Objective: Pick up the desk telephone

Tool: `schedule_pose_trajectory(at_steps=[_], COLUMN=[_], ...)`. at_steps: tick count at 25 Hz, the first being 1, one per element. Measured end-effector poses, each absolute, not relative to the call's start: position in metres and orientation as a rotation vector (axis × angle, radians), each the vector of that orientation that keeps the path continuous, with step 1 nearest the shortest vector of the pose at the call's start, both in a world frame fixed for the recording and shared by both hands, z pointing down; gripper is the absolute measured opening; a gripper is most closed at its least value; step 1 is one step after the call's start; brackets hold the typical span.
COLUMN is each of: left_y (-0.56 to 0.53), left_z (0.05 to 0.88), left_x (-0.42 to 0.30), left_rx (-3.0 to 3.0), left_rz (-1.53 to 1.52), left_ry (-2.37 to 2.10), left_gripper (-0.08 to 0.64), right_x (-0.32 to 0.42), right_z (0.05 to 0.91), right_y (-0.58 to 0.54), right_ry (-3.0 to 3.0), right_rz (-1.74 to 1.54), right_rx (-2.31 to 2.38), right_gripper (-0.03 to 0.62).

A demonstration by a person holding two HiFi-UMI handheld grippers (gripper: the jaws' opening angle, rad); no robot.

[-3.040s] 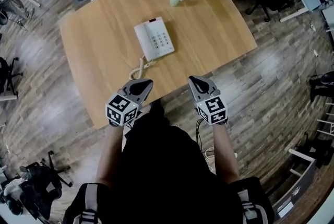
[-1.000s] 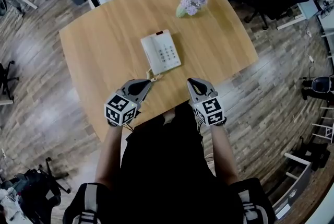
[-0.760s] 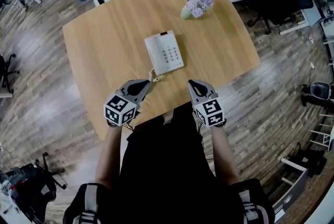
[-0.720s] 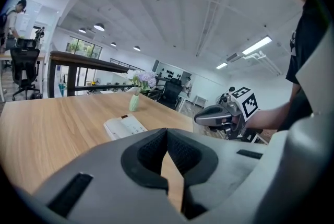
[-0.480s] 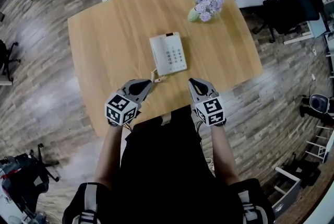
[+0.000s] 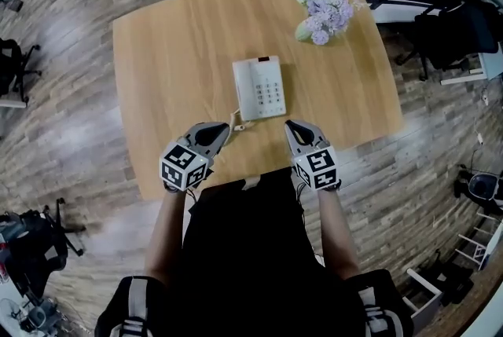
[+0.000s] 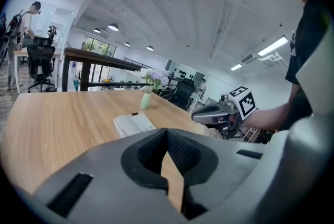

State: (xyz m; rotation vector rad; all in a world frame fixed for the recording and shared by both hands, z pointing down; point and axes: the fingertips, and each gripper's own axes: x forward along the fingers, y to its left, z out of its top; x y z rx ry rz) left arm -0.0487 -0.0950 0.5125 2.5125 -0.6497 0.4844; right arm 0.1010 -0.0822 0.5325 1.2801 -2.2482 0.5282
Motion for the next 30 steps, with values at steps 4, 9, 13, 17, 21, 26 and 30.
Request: schedule_pose_trajectory(at_steps=[4, 9, 13, 17, 21, 26, 30], left_y=[-0.106, -0.120, -0.127, -0.134, -0.139, -0.146, -0.151], left_z=[0.515, 0.515, 0.519, 0.528, 0.536, 0.549, 0.566], left_x=[-0.038, -0.024, -0.017, -0.015, -0.013, -0.006, 0.000], left_rx=[2.491, 2.477, 2.451, 2.415, 2.389, 2.366, 2.334], left_rz=[0.493, 0.491, 0.487, 0.499, 0.505, 0.531, 0.563], left_ry=[-0.680, -0.704, -0.718, -0.748, -0.756, -0.738, -0.715], left_gripper=[0.021, 0.021, 0.021, 0.021, 0.021, 0.023, 0.023], right_x=[0.110, 0.122, 0.132, 0.139, 0.144, 0.146, 0.140], right_z=[0.536, 0.543, 0.550, 0.559, 0.571, 0.585, 0.596], right_y=[-0.099, -0.110, -0.117, -0.125, -0.129, -0.135, -0.137], right_ry=[-2.267, -2.272, -2.272, -2.273, -2.263, -2.258, -2.259], right_rz=[0.540, 0.564, 0.597, 0.629, 0.655, 0.710, 0.733], right_rx=[1.248, 1.214, 1.197, 1.189, 1.175, 1.153, 1.100], right_gripper=[0.025, 0.025, 0.025, 0.025, 0.026, 0.026, 0.026])
